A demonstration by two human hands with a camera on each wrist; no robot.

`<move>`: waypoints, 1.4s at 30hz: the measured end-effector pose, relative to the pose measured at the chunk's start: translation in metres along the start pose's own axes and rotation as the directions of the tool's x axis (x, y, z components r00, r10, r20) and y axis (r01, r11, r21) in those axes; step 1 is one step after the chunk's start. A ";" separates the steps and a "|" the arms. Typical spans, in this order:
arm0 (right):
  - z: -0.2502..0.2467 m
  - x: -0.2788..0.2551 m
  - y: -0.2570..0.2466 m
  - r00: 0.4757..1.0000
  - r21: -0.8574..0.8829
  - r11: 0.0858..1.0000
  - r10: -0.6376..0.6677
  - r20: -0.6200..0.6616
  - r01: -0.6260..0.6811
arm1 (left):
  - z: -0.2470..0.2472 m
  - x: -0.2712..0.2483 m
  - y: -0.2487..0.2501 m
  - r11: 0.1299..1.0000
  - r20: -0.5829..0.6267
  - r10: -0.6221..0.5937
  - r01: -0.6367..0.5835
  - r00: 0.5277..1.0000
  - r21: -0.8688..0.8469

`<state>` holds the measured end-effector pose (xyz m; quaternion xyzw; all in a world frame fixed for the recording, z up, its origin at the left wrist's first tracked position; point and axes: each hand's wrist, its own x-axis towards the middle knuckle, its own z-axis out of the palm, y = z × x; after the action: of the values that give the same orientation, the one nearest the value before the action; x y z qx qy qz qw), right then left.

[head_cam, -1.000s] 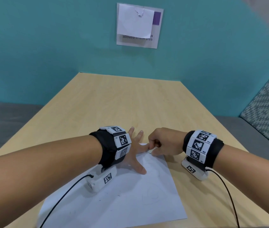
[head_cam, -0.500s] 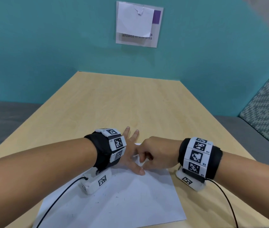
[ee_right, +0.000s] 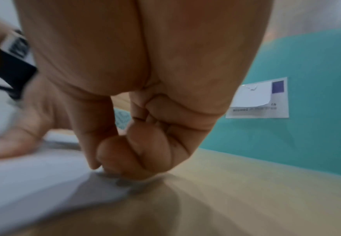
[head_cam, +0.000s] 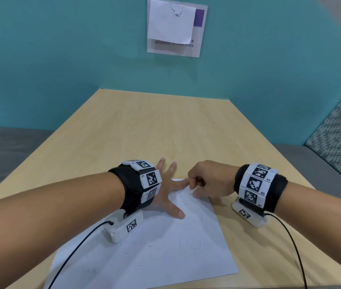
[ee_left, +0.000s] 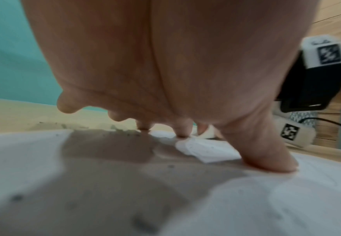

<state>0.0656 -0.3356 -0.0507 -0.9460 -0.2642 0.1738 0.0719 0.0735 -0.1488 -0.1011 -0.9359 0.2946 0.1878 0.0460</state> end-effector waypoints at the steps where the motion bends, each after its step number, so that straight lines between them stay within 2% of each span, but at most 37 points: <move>1: 0.005 -0.002 -0.007 0.999 0.005 0.999 -0.037 0.028 0.037 | 0.000 0.000 0.000 1.000 0.007 0.000 0.000 1.000 -0.001; 3: 0.011 -0.006 -0.014 0.994 0.017 0.996 -0.085 0.075 0.084 | -0.002 0.000 0.000 1.000 0.015 0.005 -0.005 1.000 -0.006; 7: -0.003 -0.002 0.004 1.000 -0.003 1.000 0.023 0.002 -0.023 | -0.006 -0.002 0.003 1.000 0.024 -0.006 0.006 1.000 0.007; 12: 0.010 -0.007 -0.008 0.996 0.011 0.997 -0.071 0.058 0.070 | -0.004 0.000 0.001 1.000 0.010 0.002 -0.002 1.000 0.000; 16: 0.001 -0.006 0.003 1.000 0.021 1.000 0.020 0.005 -0.020 | -0.005 -0.002 0.003 1.000 0.016 -0.017 0.017 1.000 -0.010; 20: 0.009 -0.010 -0.007 0.995 0.051 0.997 -0.059 0.074 0.056 | -0.006 -0.002 0.002 1.000 0.021 -0.008 0.008 1.000 -0.003; 24: -0.002 -0.010 0.003 0.999 0.028 0.999 0.036 0.004 -0.036 | -0.003 -0.001 0.002 1.000 0.009 -0.017 0.017 1.000 -0.004; 28: 0.010 -0.014 -0.016 0.995 0.015 0.998 -0.068 0.076 0.067 | -0.003 -0.001 0.001 1.000 0.000 0.008 -0.008 1.000 0.006; 31: 0.006 -0.013 -0.012 0.999 0.003 1.000 -0.029 0.037 0.028 | -0.003 -0.001 0.002 1.000 -0.003 0.004 -0.004 1.000 0.016; 33: 0.002 -0.013 -0.008 1.000 0.008 1.000 0.017 0.019 -0.017 | -0.004 -0.004 0.004 1.000 -0.022 0.004 -0.003 1.000 0.029; 37: 0.006 -0.014 -0.011 1.000 -0.029 1.000 0.011 0.030 -0.010 | 0.002 -0.014 0.004 0.994 -0.102 0.042 -0.032 0.994 0.102; 42: 0.010 -0.015 -0.012 0.999 -0.085 0.996 0.035 -0.001 -0.035 | 0.014 -0.029 -0.006 0.997 0.030 0.018 -0.021 0.999 0.079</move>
<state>0.0443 -0.3322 -0.0529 -0.9526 -0.2549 0.1638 0.0283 0.0505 -0.1261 -0.1030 -0.9275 0.3101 0.1902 0.0858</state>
